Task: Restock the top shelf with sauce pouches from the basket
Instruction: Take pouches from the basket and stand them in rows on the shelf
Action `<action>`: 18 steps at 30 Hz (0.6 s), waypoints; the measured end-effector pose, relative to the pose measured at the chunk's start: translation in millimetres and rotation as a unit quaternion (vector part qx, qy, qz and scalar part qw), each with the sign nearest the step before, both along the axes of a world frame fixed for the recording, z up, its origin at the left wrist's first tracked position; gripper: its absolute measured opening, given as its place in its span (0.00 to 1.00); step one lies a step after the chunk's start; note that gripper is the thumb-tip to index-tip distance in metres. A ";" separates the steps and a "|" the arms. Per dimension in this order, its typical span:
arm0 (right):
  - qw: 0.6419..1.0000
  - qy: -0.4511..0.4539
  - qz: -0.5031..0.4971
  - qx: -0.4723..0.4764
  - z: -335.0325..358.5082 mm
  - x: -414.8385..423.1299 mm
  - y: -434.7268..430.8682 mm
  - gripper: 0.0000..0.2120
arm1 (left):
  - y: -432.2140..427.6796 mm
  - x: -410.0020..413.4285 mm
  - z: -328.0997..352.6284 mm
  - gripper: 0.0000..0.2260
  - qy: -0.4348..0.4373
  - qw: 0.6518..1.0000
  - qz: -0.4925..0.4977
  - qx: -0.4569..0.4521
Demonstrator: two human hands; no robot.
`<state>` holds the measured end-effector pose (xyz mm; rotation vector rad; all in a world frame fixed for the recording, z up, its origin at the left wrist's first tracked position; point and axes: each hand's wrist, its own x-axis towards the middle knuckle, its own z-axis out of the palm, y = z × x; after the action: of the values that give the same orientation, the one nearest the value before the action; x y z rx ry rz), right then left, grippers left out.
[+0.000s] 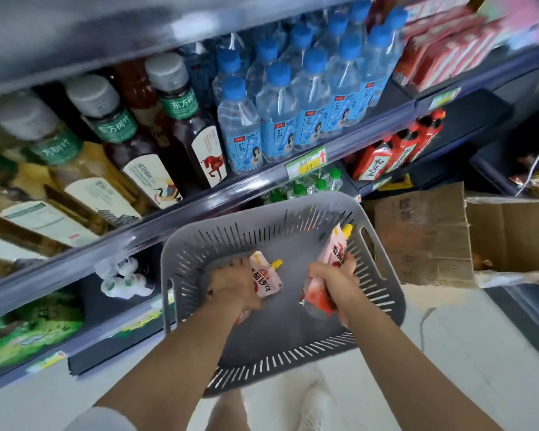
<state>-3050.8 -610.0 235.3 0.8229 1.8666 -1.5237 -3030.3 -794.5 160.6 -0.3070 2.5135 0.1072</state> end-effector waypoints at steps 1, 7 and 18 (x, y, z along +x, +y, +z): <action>1.000 0.007 0.003 0.003 6.4 2.3 2.3 0.51 | 5.7 3.1 9.4 0.43 0.011 1.000 0.017 0.018; 0.996 0.073 0.045 -0.024 39.9 13.0 16.2 0.52 | 37.2 24.2 84.0 0.36 0.113 0.986 0.092 0.076; 0.951 0.272 0.150 -0.007 166.8 15.3 11.6 0.60 | 19.1 50.5 224.0 0.30 0.354 0.846 0.279 0.285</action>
<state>-3035.6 -598.4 402.1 0.0882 2.2312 -1.6685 -2979.8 -775.3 384.5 -0.8566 2.8196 1.3980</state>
